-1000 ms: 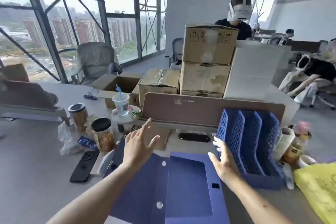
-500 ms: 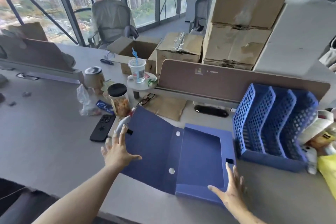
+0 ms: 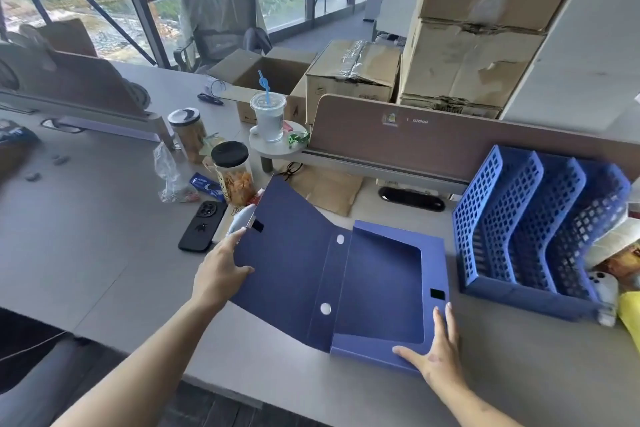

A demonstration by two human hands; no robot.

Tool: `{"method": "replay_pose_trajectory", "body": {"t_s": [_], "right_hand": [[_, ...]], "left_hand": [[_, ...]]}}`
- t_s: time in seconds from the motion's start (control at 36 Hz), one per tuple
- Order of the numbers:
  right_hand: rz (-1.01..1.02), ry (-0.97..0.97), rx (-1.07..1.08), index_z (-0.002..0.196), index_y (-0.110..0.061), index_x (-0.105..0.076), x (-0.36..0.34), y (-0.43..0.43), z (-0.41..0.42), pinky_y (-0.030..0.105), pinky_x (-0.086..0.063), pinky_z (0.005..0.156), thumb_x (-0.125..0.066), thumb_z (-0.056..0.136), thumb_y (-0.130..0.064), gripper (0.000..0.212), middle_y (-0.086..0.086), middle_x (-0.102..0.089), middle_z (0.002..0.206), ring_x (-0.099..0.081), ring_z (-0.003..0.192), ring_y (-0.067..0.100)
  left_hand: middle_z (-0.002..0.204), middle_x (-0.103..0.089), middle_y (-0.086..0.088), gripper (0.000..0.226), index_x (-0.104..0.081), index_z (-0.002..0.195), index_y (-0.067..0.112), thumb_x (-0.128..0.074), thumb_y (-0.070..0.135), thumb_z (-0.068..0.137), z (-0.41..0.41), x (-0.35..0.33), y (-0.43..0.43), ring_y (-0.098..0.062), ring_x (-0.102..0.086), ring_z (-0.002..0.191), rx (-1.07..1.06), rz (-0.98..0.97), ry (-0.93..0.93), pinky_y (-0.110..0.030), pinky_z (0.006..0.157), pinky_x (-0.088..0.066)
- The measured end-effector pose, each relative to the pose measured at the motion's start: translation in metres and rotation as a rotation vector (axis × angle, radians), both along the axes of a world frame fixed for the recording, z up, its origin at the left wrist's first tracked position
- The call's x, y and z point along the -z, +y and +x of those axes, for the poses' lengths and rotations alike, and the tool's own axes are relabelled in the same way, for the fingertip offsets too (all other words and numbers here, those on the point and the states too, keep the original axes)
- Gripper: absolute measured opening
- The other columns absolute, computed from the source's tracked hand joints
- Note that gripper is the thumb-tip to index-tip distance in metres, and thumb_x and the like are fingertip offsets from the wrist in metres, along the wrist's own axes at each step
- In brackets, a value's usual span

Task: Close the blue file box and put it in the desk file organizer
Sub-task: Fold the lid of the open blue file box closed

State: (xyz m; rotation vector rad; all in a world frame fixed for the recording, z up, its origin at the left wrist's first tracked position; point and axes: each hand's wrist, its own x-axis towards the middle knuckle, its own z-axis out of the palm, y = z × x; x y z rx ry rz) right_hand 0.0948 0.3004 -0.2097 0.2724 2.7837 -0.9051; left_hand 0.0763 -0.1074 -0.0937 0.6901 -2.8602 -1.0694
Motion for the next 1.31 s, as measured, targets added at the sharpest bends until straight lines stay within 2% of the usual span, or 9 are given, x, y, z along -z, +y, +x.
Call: {"method": "replay_pose_trajectory", "body": {"t_s": [0.14,0.25,0.36,0.47,0.64,0.78,0.89,1.08,1.31], "right_hand": [[0.015,-0.007,-0.067,0.154,-0.015,-0.014,0.002,-0.007,-0.002,0.039,-0.026,0.117,-0.076,0.06,-0.065,0.123,-0.009,0.009,0.161,-0.007,0.148,0.018],[0.0,-0.034,-0.106,0.153,-0.011,-0.017,-0.001,-0.014,-0.005,0.036,-0.024,0.118,-0.079,0.063,-0.057,0.119,-0.005,0.001,0.161,-0.008,0.147,0.018],[-0.019,-0.068,-0.119,0.153,-0.013,-0.018,-0.001,-0.019,-0.006,0.034,-0.024,0.117,-0.08,0.066,-0.052,0.113,-0.004,-0.001,0.161,-0.009,0.147,0.018],[-0.003,-0.093,-0.114,0.152,-0.015,-0.024,-0.01,-0.023,-0.013,0.034,-0.026,0.115,-0.077,0.073,-0.047,0.1,-0.003,-0.003,0.161,-0.009,0.147,0.019],[-0.337,0.154,0.01,0.131,-0.044,-0.047,-0.052,-0.046,-0.034,0.04,-0.034,0.113,-0.049,0.097,-0.029,0.037,-0.011,-0.046,0.145,-0.036,0.139,0.013],[-0.566,0.262,0.058,0.133,-0.034,-0.054,-0.106,-0.075,-0.041,0.019,-0.04,0.1,-0.04,0.102,-0.023,0.036,-0.015,-0.062,0.127,-0.053,0.117,-0.004],[-0.714,0.222,0.005,0.141,-0.035,-0.044,-0.126,-0.09,-0.037,-0.003,-0.035,0.087,-0.041,0.101,-0.034,0.041,-0.043,-0.048,0.117,-0.043,0.104,-0.033],[-0.744,0.157,-0.004,0.145,-0.042,-0.032,-0.122,-0.098,-0.037,0.033,-0.039,0.111,-0.057,0.09,-0.042,0.061,-0.019,-0.047,0.145,-0.044,0.132,-0.004],[-0.647,0.133,0.043,0.145,-0.037,-0.038,-0.116,-0.074,-0.041,0.03,-0.05,0.101,-0.061,0.088,-0.013,0.066,-0.024,-0.056,0.131,-0.054,0.125,0.001]], "left_hand": [[0.134,-0.059,-0.008,0.075,-0.047,0.145,0.029,-0.07,-0.002,0.081,-0.004,-0.024,0.011,-0.027,-0.058,0.126,0.027,0.178,0.083,-0.026,0.081,-0.049],[0.128,-0.056,0.011,0.069,-0.048,0.143,0.036,-0.063,0.0,0.086,-0.008,-0.038,0.02,-0.02,-0.06,0.117,0.127,0.231,0.117,-0.01,0.07,-0.045],[0.125,-0.062,0.011,0.07,-0.049,0.139,0.045,-0.062,0.002,0.085,-0.009,-0.049,0.033,-0.011,-0.065,0.102,0.232,0.327,0.046,-0.026,0.084,-0.056],[0.114,-0.067,0.003,0.069,-0.05,0.138,0.046,-0.064,0.003,0.085,-0.01,-0.055,0.056,-0.001,-0.061,0.057,0.314,0.354,-0.001,-0.017,0.057,-0.05],[0.125,-0.064,0.013,0.059,-0.044,0.136,0.059,-0.067,0.054,0.082,-0.013,-0.05,0.095,-0.009,-0.073,0.088,0.398,0.345,-0.021,-0.035,0.092,-0.056],[0.139,-0.059,0.013,0.051,-0.052,0.135,0.05,-0.056,0.063,0.087,-0.023,-0.041,0.114,-0.011,-0.056,0.127,0.379,0.38,-0.079,-0.029,0.104,-0.043],[0.151,-0.048,0.006,0.071,-0.043,0.147,0.039,-0.058,0.066,0.084,-0.032,-0.018,0.116,-0.018,-0.047,0.137,0.318,0.413,-0.187,-0.035,0.109,-0.04],[0.162,-0.03,0.003,0.114,-0.022,0.156,0.028,-0.062,0.082,0.064,-0.033,0.031,0.121,-0.025,-0.038,0.144,0.211,0.45,-0.346,-0.041,0.116,-0.033],[0.164,-0.022,-0.002,0.139,-0.016,0.156,0.034,-0.053,0.094,0.036,-0.044,0.05,0.135,-0.033,-0.024,0.149,0.155,0.38,-0.418,-0.051,0.121,-0.02]]}}
